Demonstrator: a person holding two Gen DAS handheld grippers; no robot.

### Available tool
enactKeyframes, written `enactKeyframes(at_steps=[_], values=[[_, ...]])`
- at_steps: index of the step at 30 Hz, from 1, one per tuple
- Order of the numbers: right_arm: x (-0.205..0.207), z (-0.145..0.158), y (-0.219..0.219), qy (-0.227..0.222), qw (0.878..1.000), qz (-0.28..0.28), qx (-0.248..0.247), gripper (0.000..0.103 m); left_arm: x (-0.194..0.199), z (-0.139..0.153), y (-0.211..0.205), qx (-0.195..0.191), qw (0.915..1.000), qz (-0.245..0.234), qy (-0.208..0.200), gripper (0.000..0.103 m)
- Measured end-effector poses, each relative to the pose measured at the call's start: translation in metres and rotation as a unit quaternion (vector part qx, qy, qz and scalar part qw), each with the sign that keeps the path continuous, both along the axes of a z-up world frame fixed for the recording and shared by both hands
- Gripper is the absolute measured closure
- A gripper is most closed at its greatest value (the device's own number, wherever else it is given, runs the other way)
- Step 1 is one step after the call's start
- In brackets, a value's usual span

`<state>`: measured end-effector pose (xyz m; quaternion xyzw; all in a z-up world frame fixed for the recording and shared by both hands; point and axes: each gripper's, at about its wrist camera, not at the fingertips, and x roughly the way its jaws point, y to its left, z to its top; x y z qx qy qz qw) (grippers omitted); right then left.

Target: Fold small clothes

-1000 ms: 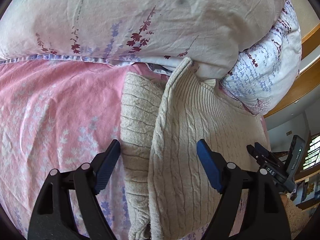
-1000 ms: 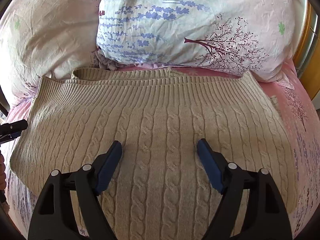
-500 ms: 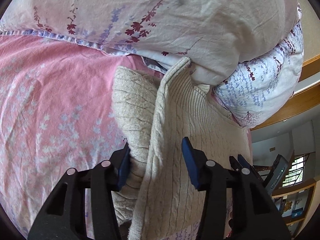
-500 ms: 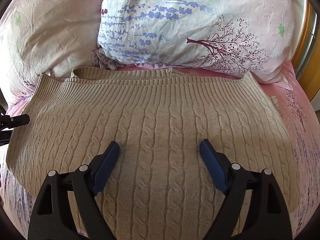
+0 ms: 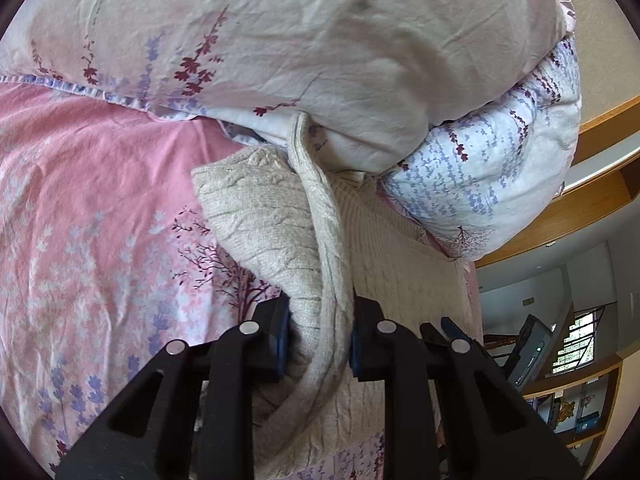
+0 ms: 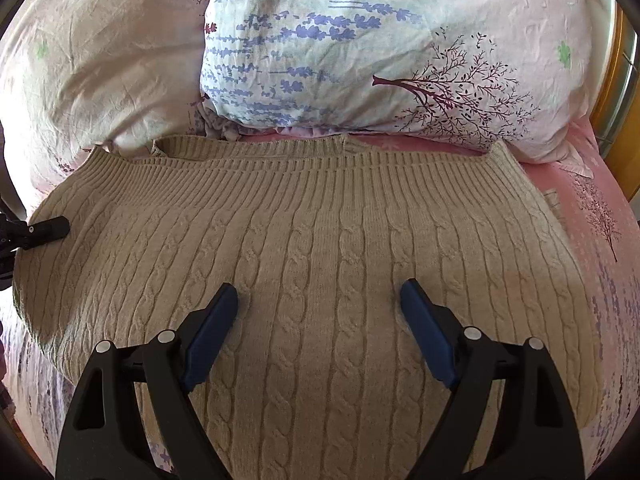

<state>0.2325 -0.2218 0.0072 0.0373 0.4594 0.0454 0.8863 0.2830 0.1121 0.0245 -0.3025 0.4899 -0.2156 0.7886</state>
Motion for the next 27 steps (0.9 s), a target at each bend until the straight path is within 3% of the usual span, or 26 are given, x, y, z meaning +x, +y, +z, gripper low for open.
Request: enactKeyframes(at_steps=[8, 17, 23, 27], values=[[-0.017, 0.013, -0.031, -0.017, 0.998, -0.017, 0.058, 0.018, -0.006, 0.044, -0.038, -0.048, 0.9979, 0.0, -0.044, 0.083], [-0.056, 0.038, -0.12, -0.07, 0.988, -0.119, 0.069, 0.018, -0.012, 0.094, -0.15, -0.085, 0.9913, -0.057, -0.082, 0.083], [-0.085, 0.032, -0.195, -0.061, 0.976, -0.19, 0.089, 0.018, -0.009, 0.093, -0.254, -0.067, 0.9897, -0.108, -0.066, 0.083], [-0.104, 0.028, -0.231, -0.059, 0.97, -0.216, 0.097, 0.018, -0.003, 0.075, -0.316, -0.009, 0.9922, -0.12, -0.034, 0.083]])
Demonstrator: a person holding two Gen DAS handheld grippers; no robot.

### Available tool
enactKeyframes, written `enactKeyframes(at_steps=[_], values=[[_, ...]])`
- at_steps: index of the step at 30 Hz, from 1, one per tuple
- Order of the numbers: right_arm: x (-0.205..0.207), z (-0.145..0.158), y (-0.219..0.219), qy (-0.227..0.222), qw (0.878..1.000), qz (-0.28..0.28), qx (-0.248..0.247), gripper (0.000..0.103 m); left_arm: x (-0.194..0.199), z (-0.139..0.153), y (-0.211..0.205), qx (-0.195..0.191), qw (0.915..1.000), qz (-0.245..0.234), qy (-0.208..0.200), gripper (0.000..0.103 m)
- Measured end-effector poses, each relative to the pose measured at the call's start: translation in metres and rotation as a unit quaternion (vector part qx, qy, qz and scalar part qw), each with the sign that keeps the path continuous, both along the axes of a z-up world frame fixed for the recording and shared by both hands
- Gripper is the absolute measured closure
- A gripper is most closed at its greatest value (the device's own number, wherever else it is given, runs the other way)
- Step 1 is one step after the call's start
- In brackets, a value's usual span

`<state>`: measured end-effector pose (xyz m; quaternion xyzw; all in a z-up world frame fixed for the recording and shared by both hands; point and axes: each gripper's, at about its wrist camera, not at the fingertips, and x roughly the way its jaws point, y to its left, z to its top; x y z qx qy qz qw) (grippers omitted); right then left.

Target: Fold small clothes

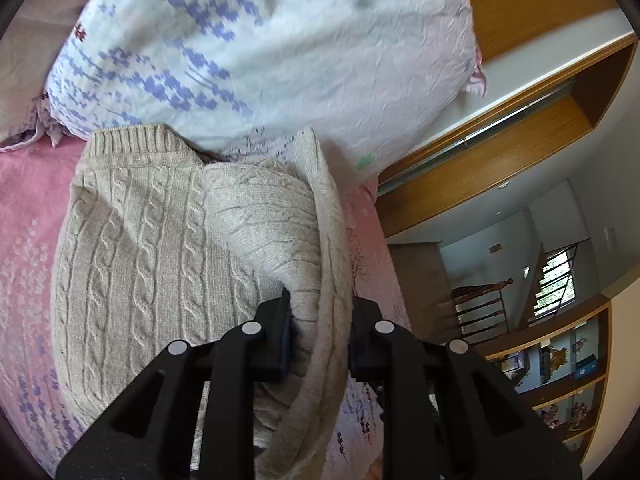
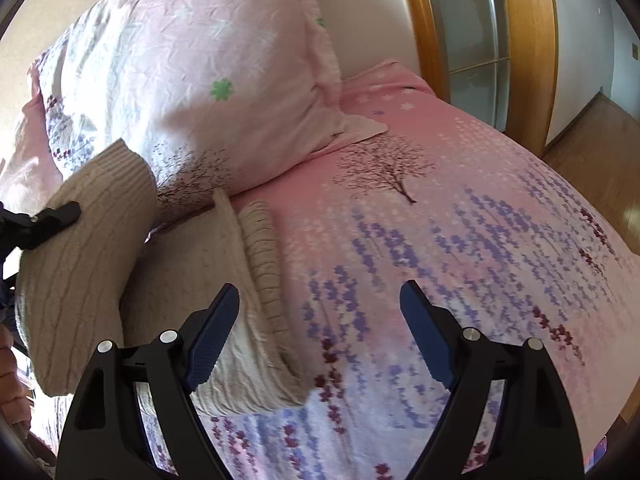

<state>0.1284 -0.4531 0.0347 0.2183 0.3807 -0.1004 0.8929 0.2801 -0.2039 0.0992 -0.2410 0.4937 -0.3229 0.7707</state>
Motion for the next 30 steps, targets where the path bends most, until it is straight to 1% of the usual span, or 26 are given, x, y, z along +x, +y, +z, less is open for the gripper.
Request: enactKeyframes(at_steps=[3, 4, 5, 7, 8, 9, 11, 13, 14, 15, 17, 18, 20, 23, 26, 28, 30], values=[[-0.012, -0.006, -0.023, 0.005, 1.0, -0.016, 0.012, 0.018, 0.006, -0.017, -0.039, 0.054, 0.9983, -0.001, 0.022, 0.081], [-0.013, -0.009, -0.029, 0.007, 1.0, -0.02, 0.016, 0.018, 0.008, -0.021, -0.05, 0.065, 0.9975, -0.002, 0.028, 0.08], [-0.016, -0.011, -0.036, 0.009, 0.999, -0.024, 0.02, 0.018, 0.009, -0.023, -0.058, 0.066, 0.9973, -0.005, 0.032, 0.079], [-0.022, -0.014, -0.047, 0.011, 0.999, -0.029, 0.028, 0.018, 0.011, -0.022, -0.075, 0.045, 0.9983, -0.021, 0.032, 0.08], [-0.023, -0.016, -0.052, 0.011, 0.999, -0.029, 0.033, 0.018, 0.011, -0.02, -0.085, 0.03, 0.9984, -0.037, 0.032, 0.08], [-0.023, -0.018, -0.056, 0.012, 0.999, -0.029, 0.041, 0.018, 0.011, -0.016, -0.095, 0.024, 0.998, -0.051, 0.027, 0.08], [-0.022, -0.018, -0.062, 0.009, 0.998, -0.022, 0.061, 0.018, 0.007, -0.007, -0.109, 0.013, 0.9966, -0.08, 0.012, 0.079], [-0.018, -0.015, -0.067, -0.004, 0.996, -0.003, 0.095, 0.018, 0.002, 0.006, -0.109, -0.004, 0.9953, -0.096, -0.009, 0.075], [-0.015, -0.012, -0.069, -0.009, 0.993, 0.009, 0.114, 0.018, 0.0, 0.014, -0.103, -0.008, 0.9949, -0.098, -0.022, 0.066], [-0.01, -0.01, -0.07, -0.014, 0.991, 0.021, 0.133, 0.018, -0.003, 0.02, -0.093, -0.007, 0.9949, -0.095, -0.033, 0.053], [0.002, -0.005, -0.069, -0.02, 0.983, 0.048, 0.178, 0.018, -0.006, 0.028, -0.065, 0.003, 0.9954, -0.08, -0.053, 0.044], [0.012, -0.004, -0.069, -0.02, 0.977, 0.061, 0.204, 0.018, -0.012, 0.028, -0.046, 0.012, 0.9957, -0.07, -0.06, 0.039], [0.031, -0.005, -0.065, -0.011, 0.964, 0.082, 0.253, 0.018, -0.012, 0.025, -0.013, 0.036, 0.9964, -0.045, -0.063, 0.032], [0.066, -0.02, -0.053, 0.029, 0.942, 0.104, 0.319, 0.018, -0.012, 0.012, 0.032, 0.062, 0.9973, 0.005, -0.039, 0.03], [0.091, -0.035, -0.035, 0.078, 0.923, 0.118, 0.358, 0.018, -0.008, -0.007, 0.072, 0.067, 0.9961, 0.058, -0.004, 0.029], [0.104, -0.043, -0.022, 0.101, 0.918, 0.127, 0.363, 0.018, -0.003, -0.024, 0.086, 0.071, 0.9945, 0.075, 0.015, 0.027], [0.114, -0.05, -0.012, 0.12, 0.918, 0.133, 0.354, 0.018, 0.002, -0.038, 0.092, 0.079, 0.993, 0.081, 0.034, 0.027]])
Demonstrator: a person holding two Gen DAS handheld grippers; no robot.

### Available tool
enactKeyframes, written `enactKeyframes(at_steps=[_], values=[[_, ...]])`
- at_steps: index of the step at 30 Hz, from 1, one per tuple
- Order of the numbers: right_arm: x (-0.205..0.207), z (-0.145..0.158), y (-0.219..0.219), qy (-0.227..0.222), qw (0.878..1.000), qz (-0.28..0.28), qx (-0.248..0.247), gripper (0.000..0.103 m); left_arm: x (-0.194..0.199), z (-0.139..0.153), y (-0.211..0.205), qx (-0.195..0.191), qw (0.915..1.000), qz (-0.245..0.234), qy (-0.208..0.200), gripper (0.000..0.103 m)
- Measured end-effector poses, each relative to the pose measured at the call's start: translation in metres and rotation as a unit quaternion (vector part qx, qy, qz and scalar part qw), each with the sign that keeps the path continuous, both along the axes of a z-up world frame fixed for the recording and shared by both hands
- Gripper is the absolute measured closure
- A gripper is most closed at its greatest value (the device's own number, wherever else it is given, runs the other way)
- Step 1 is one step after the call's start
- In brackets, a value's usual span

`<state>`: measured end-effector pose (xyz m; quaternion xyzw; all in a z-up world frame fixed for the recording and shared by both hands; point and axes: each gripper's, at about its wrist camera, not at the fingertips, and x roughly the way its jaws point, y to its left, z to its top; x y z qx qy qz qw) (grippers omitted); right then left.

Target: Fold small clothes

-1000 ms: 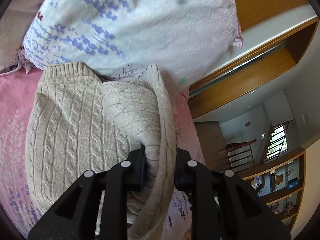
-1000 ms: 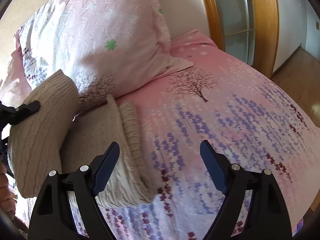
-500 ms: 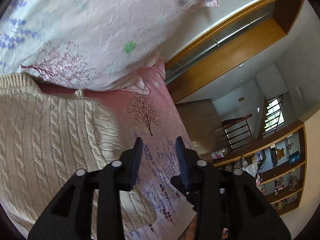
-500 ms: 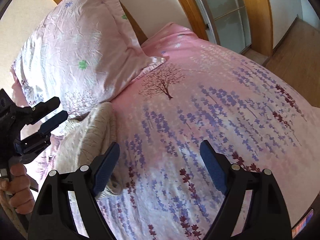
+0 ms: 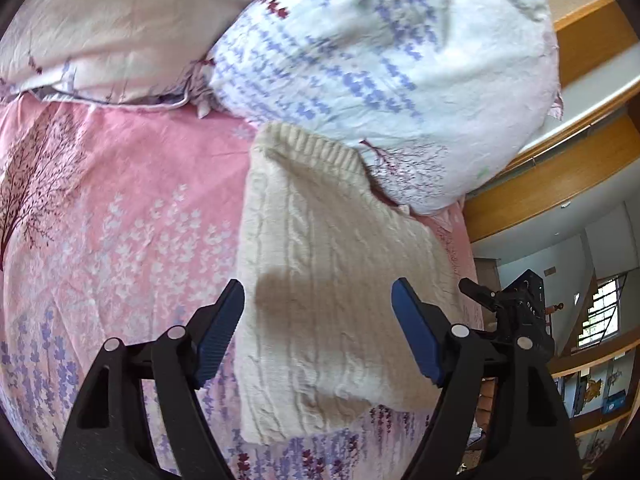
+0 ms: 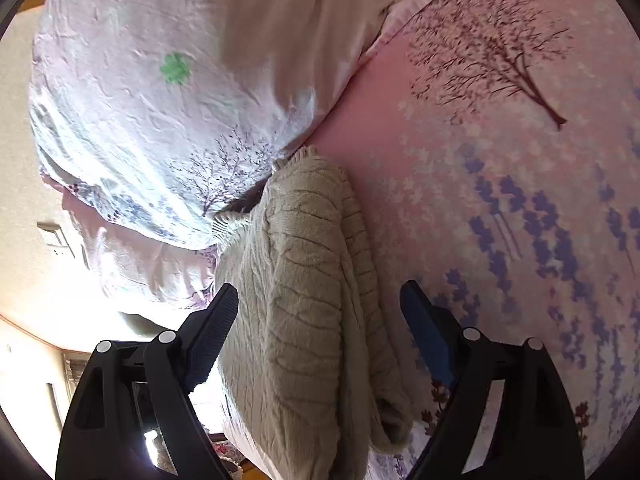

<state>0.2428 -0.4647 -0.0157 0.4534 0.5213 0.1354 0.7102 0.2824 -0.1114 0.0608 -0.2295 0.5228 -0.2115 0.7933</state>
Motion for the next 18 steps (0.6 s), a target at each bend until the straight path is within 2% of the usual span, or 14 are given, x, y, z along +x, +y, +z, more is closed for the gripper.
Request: enactKeyframes(at_steps=[2, 4, 7, 8, 9, 10, 12, 14, 16, 18], values=[[0.005, 0.0, 0.006, -0.007, 1.0, 0.003, 0.007, 0.018, 0.004, -0.013, 0.001, 0.018, 0.9997, -0.005, 0.013, 0.027], [0.011, -0.003, 0.013, -0.001, 1.0, 0.009, 0.014, 0.03, 0.008, -0.025, -0.004, 0.03, 0.9992, -0.012, 0.023, 0.027], [0.011, -0.004, 0.023, -0.001, 1.0, 0.021, -0.012, 0.051, 0.008, -0.038, -0.003, 0.001, 0.9993, -0.013, 0.035, 0.027], [0.009, -0.004, 0.025, -0.006, 1.0, 0.023, -0.011, 0.053, 0.008, -0.04, -0.003, -0.012, 0.9994, -0.006, 0.03, 0.03], [0.009, -0.003, 0.027, -0.012, 1.0, 0.025, -0.009, 0.063, 0.009, -0.042, -0.003, -0.029, 0.9991, -0.006, 0.029, 0.042], [0.007, -0.001, 0.029, -0.021, 0.999, 0.027, -0.012, 0.068, 0.01, -0.045, -0.002, -0.036, 0.9987, 0.0, 0.036, 0.043], [0.006, 0.007, 0.038, -0.035, 0.999, 0.031, -0.019, 0.07, 0.008, -0.05, 0.006, -0.062, 0.9975, 0.01, 0.034, 0.06], [0.008, 0.015, 0.044, -0.055, 0.998, 0.04, -0.01, 0.072, 0.004, -0.049, 0.017, -0.09, 0.9954, 0.011, 0.032, 0.067], [0.009, 0.028, 0.061, -0.074, 0.995, 0.059, -0.011, 0.072, -0.003, -0.044, 0.031, -0.111, 0.9935, 0.005, 0.023, 0.07], [0.012, 0.039, 0.086, -0.087, 0.992, 0.088, -0.023, 0.072, -0.013, -0.032, 0.046, -0.117, 0.9931, -0.002, 0.009, 0.07]])
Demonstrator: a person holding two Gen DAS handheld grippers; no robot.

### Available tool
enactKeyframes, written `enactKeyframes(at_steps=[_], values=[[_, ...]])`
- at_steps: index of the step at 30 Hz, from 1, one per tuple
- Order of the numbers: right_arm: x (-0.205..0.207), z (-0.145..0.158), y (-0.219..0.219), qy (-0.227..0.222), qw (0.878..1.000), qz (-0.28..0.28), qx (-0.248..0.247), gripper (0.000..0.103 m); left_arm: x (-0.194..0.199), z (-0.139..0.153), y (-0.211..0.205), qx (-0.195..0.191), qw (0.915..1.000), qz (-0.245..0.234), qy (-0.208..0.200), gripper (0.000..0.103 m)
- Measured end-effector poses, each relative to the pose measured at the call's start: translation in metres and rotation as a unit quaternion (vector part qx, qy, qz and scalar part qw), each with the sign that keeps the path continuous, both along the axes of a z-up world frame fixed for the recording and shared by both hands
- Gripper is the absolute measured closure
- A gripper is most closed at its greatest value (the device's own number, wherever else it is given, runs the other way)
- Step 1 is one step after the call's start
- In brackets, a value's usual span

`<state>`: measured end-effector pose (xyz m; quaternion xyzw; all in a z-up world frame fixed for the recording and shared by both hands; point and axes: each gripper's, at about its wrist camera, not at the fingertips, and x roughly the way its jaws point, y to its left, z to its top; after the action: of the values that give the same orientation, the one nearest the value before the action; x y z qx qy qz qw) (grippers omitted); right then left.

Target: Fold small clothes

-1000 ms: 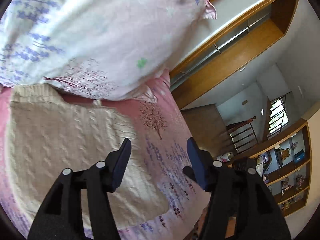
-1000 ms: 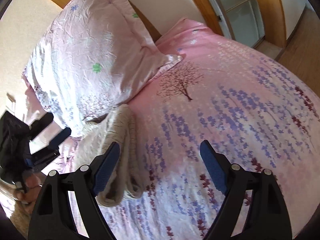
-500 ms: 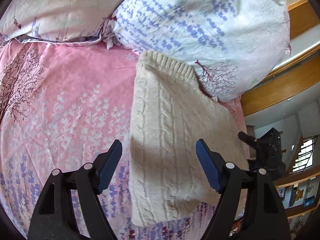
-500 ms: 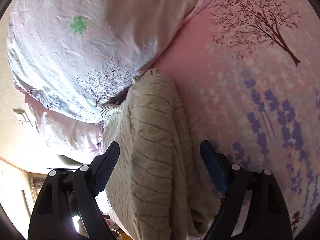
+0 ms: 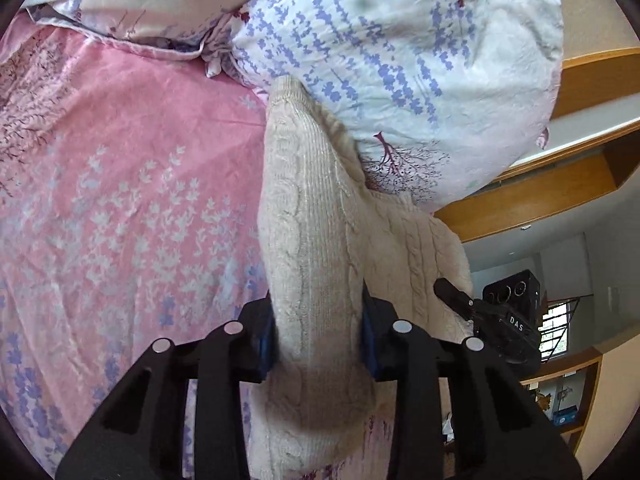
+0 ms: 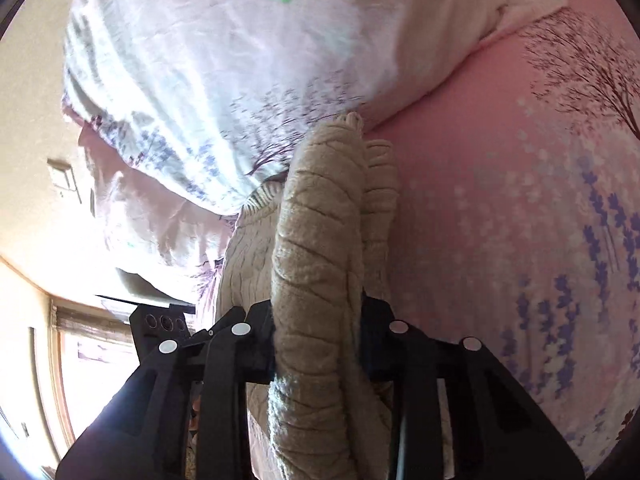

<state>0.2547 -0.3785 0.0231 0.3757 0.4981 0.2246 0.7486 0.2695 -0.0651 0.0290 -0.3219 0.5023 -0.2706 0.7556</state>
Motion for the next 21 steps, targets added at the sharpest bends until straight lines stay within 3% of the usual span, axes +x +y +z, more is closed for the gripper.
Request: enactKeyframes(at_steps=[4, 7, 9, 12, 18, 20, 21], values=[[0.009, 0.003, 0.057, -0.023, 0.997, 0.065, -0.021, 0.073, -0.02, 0.021, 0.065, -0.007, 0.9997, 0.019, -0.01, 0.07], [0.02, -0.017, 0.102, -0.006, 0.994, 0.096, -0.049, 0.074, -0.024, 0.023, 0.106, 0.063, 0.9971, 0.041, -0.014, 0.068], [0.022, -0.024, 0.126, -0.005, 0.991, 0.099, -0.094, 0.072, -0.022, 0.012, 0.115, 0.113, 0.9924, 0.049, 0.003, 0.063], [0.021, -0.02, 0.128, -0.002, 0.992, 0.081, -0.096, 0.066, -0.029, 0.01, 0.121, 0.144, 0.9879, 0.057, -0.009, 0.058], [0.017, -0.004, 0.108, -0.024, 0.994, 0.044, -0.098, 0.063, -0.06, 0.045, 0.127, 0.166, 0.9774, 0.082, -0.102, 0.053], [0.018, 0.001, 0.118, -0.052, 0.987, 0.056, -0.138, 0.086, -0.066, 0.056, 0.118, 0.161, 0.9755, 0.072, -0.132, 0.049], [0.018, 0.008, 0.122, -0.073, 0.982, 0.055, -0.165, 0.086, -0.067, 0.059, 0.11, 0.163, 0.9745, 0.061, -0.141, 0.047]])
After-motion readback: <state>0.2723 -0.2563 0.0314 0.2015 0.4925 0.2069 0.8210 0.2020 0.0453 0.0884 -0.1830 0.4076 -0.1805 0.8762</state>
